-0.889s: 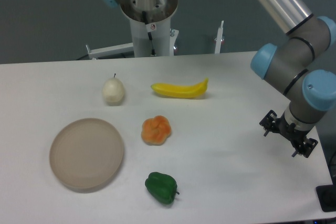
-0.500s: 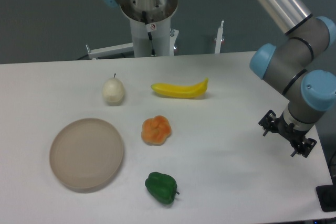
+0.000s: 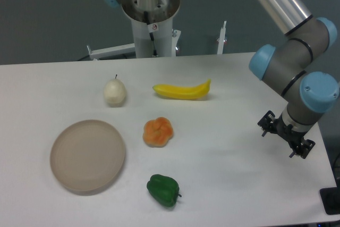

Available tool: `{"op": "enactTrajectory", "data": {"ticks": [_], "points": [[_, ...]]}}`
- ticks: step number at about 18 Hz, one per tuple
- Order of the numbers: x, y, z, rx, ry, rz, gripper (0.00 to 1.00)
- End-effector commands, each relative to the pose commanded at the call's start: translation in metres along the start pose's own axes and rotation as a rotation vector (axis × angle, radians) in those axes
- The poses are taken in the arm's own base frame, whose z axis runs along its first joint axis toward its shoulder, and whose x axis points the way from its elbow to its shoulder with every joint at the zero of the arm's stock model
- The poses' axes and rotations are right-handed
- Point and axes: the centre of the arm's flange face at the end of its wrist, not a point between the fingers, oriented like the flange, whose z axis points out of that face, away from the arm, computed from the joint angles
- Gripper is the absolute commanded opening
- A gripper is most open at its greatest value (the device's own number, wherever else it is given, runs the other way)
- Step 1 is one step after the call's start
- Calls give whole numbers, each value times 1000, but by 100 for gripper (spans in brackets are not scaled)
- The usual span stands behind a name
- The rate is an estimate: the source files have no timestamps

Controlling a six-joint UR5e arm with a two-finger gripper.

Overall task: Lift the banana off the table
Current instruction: 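Move the gripper over the yellow banana and lower onto it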

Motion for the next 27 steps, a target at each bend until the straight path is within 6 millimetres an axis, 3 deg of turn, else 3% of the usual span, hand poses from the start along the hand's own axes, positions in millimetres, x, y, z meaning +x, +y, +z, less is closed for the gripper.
{"op": "enactTrajectory", "data": {"ticks": [4, 5, 10, 13, 15, 20, 22, 25, 27], "points": [[16, 2, -11, -4, 10, -2, 100], [36, 4, -15, -2, 23, -2, 100], [92, 0, -25, 3, 57, 8, 100], [135, -2, -27, 4, 87, 18, 100], [182, -16, -38, 0, 96, 54, 100], [238, -47, -26, -9, 132, 125, 100], [258, -48, -29, -12, 133, 138, 100], [289, -41, -6, -16, 143, 178, 100], [296, -39, 5, -8, 113, 238, 100]]}}
